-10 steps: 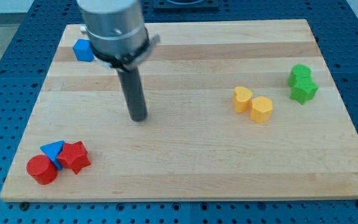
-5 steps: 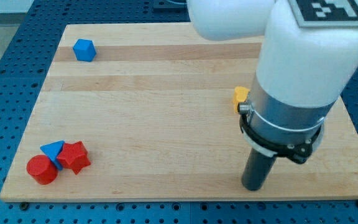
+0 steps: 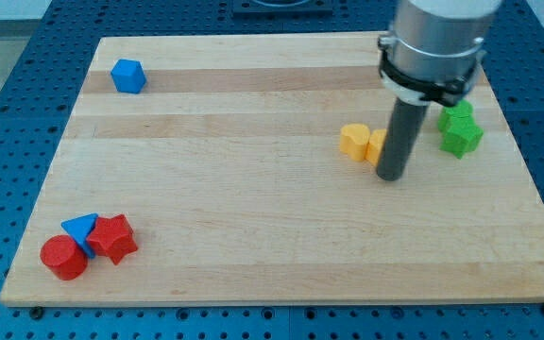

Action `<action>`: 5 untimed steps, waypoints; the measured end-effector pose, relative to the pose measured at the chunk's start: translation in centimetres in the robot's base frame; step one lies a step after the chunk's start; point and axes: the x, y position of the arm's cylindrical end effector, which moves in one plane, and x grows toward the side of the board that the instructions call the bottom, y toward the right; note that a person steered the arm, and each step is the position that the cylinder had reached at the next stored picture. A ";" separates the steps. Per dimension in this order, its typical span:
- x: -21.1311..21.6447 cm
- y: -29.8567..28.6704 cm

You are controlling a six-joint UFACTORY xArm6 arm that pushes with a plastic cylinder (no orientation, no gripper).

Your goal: Move the yellow blocks towards the top center

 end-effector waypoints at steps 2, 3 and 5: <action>-9.3 -1.9; -13.6 -2.4; -13.8 -0.9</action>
